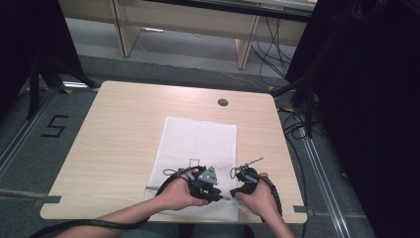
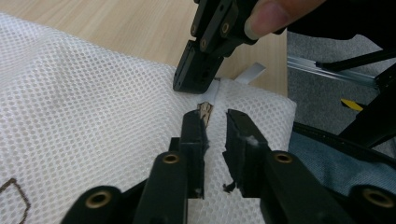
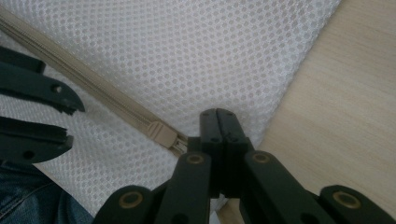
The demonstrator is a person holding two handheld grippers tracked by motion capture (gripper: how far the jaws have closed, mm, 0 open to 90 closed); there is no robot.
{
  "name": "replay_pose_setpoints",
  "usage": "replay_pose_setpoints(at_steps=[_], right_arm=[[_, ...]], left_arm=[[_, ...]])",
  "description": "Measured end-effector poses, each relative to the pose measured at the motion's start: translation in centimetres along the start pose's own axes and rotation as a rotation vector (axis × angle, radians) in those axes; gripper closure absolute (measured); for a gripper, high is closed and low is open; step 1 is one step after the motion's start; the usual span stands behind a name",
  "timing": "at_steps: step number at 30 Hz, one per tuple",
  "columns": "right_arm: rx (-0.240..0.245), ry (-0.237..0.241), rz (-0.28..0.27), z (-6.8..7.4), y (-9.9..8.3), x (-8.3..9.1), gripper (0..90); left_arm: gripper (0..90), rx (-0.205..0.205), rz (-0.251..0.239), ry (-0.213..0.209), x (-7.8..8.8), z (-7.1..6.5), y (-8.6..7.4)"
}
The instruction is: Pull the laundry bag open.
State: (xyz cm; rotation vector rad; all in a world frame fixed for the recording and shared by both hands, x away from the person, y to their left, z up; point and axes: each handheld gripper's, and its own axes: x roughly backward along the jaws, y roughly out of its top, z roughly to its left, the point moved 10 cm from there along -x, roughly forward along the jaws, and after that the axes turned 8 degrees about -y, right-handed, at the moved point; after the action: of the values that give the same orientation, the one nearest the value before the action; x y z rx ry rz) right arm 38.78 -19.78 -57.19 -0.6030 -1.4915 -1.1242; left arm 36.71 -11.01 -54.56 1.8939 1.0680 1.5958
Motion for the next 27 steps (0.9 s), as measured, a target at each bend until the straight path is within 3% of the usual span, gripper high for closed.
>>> replay_pose_setpoints(at_steps=[2,3,11,14,15,17,27], right_arm=[[-0.003,-0.001,-0.001,0.0,0.0,0.0,90.0],[-0.003,0.000,-0.002,0.0,0.0,0.0,90.0],[0.002,0.013,-0.003,0.0,0.0,0.0,90.0],[0.002,0.014,-0.006,0.0,0.0,0.0,90.0],[-0.032,0.016,0.012,0.2,-0.1,0.1,90.0],[-0.010,0.011,-0.002,0.0,0.0,0.0,90.0],[-0.007,0.020,-0.001,0.0,0.0,0.0,90.0]], left_arm=[[80.7,-0.013,0.017,0.007,-0.2,0.2,0.0],[80.6,0.006,0.010,0.002,-0.3,0.1,0.0],[79.3,-0.009,0.043,0.003,-1.6,0.4,0.0],[77.6,0.003,0.043,0.010,-1.9,0.7,-0.2],[77.6,0.007,0.046,0.010,-2.0,0.9,-0.3],[77.5,0.012,0.047,0.013,-2.1,1.1,-0.4],[76.4,0.029,0.054,-0.003,-3.3,1.2,-0.6]])
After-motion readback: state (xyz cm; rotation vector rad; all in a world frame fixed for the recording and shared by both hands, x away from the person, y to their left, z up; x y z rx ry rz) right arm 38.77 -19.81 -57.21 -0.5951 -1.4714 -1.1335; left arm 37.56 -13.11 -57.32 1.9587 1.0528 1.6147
